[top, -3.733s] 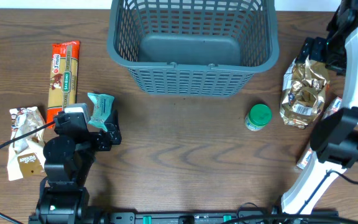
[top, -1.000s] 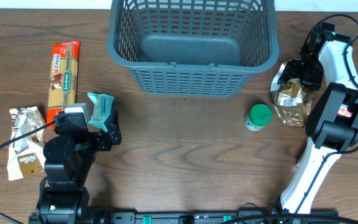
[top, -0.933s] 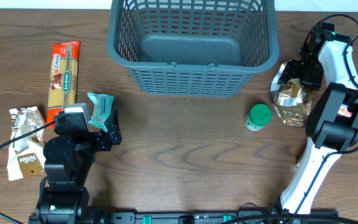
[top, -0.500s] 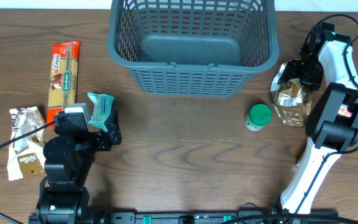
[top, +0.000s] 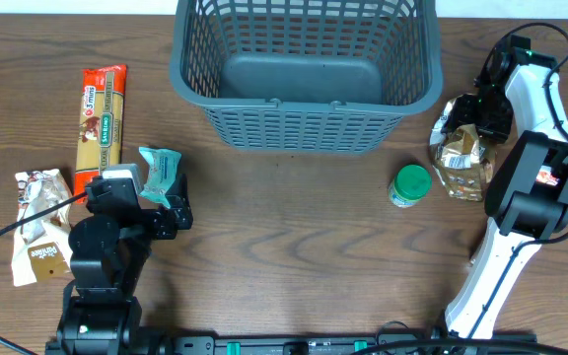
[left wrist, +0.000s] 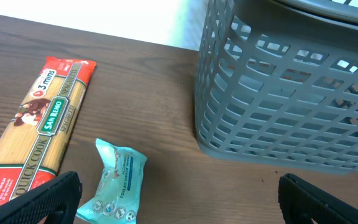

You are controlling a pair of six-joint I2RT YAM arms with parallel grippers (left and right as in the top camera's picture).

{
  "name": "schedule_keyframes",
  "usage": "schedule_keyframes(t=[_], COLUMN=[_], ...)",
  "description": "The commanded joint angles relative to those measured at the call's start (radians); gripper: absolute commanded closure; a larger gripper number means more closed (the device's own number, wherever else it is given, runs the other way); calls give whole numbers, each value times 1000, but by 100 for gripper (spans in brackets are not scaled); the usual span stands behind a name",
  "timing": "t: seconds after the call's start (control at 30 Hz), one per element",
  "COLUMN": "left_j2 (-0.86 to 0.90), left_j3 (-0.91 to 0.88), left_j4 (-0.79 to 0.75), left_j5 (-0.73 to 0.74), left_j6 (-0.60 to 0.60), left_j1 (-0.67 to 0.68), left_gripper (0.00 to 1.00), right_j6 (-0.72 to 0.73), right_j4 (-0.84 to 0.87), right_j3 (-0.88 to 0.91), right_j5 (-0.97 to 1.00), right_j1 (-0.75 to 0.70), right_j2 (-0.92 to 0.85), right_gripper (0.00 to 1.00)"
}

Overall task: Pack container
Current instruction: 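Close the right gripper on the gold snack bag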

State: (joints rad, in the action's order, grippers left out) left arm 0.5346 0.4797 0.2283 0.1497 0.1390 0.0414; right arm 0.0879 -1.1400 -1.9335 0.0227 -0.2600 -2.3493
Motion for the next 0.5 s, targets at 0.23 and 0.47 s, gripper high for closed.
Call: schedule_keyframes(t=[0.23,0.47], left_j2=[0,0], left_j3=[28,28], left_j4=[-2,-2], left_j5=[-13,-13], left_j6=[12,12], left_j1=[3,3], left_gripper=[1,2], right_j6=[8,8], right_j4=[-14,-10], right_j3=[84,84], right_j5=[21,21], right_j1=[12,12], right_j2=[-107,-84], right_gripper=[99,99])
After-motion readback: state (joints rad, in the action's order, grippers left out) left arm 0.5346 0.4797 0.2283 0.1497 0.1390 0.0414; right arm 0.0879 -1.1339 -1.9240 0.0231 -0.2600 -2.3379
